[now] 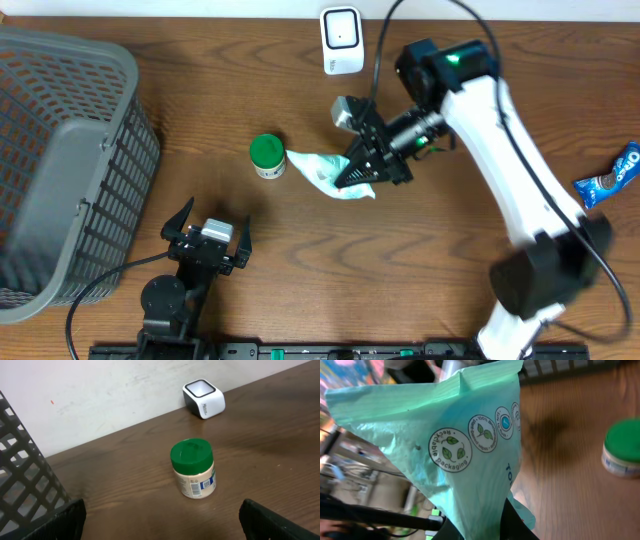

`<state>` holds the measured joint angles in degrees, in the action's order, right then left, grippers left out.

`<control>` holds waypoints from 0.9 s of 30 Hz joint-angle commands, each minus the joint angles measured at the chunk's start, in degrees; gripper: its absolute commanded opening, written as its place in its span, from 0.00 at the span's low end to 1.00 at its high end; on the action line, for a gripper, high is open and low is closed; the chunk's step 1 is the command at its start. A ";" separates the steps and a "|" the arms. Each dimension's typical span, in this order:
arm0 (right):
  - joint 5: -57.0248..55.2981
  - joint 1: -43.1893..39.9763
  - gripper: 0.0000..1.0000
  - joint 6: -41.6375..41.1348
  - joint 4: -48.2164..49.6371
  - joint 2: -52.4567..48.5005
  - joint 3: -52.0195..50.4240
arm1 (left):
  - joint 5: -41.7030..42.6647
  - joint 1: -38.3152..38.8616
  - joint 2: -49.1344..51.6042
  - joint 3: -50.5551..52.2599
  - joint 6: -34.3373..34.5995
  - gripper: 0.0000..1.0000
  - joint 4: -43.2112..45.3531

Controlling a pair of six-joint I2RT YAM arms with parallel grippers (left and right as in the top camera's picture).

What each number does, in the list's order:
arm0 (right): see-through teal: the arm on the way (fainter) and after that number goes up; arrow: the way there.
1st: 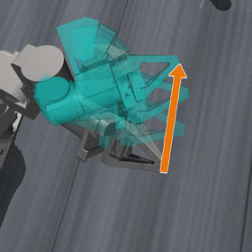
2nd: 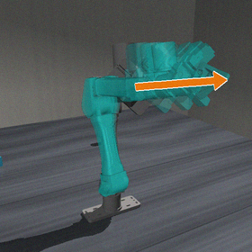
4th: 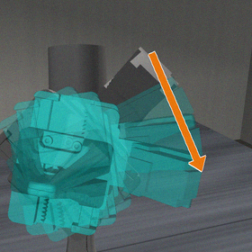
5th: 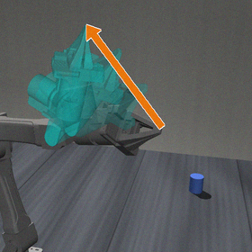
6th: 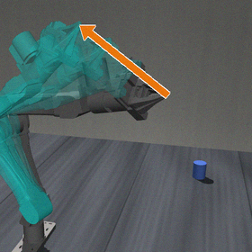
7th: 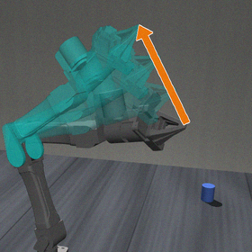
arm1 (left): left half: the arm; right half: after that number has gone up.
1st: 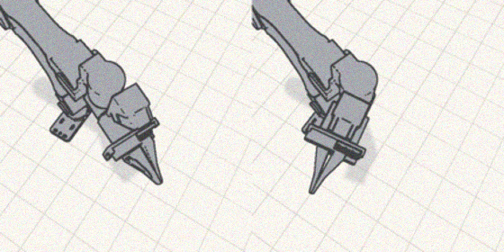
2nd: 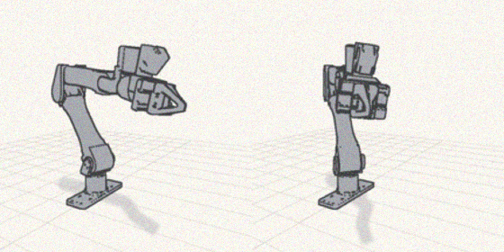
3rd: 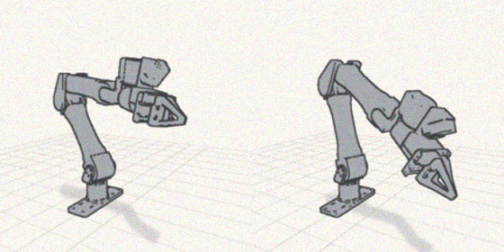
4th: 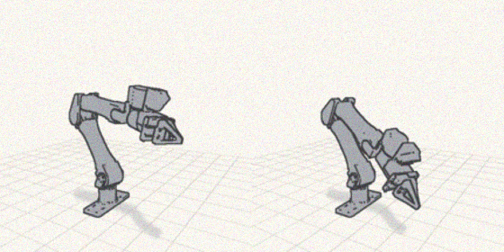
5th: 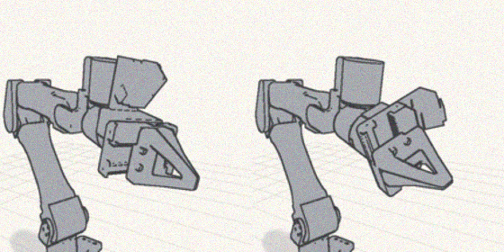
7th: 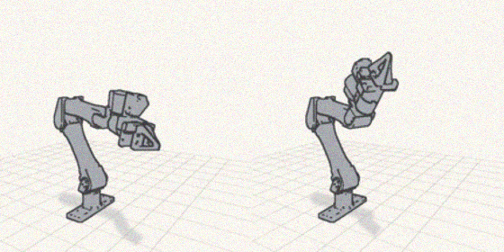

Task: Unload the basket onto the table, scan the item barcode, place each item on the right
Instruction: 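Carry the wipes pack to the scanner and hold it there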

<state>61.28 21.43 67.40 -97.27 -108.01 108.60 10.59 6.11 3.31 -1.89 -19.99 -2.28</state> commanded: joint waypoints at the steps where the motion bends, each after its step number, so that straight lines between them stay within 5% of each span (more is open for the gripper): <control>1: -0.44 1.31 0.01 -3.13 -0.04 6.03 0.37 | 0.55 -0.04 -0.13 1.66 -0.94 0.98 -0.61; 15: -4.39 3.13 0.01 -12.04 1.07 11.13 0.35 | 0.55 -0.04 -0.13 1.66 -0.94 0.98 -0.61; 18: -9.79 4.24 0.01 -21.92 6.73 11.02 0.35 | 0.52 -0.04 -0.13 1.66 -0.94 0.98 -0.61; 21: -25.00 6.16 0.01 -39.34 16.90 10.86 0.35 | 0.55 -0.04 -0.13 1.66 -0.94 0.98 -0.61; 23: -45.64 8.11 0.01 -53.55 24.65 10.21 0.35 | 0.55 -0.04 -0.13 1.66 -0.94 0.98 -0.61; 27: -74.25 11.04 0.01 -61.31 35.17 7.04 0.35 | 0.55 -0.04 -0.13 1.66 -0.94 0.98 -0.61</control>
<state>16.91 30.72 21.08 -65.82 -98.19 108.57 10.59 6.11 3.31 -1.89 -19.99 -2.28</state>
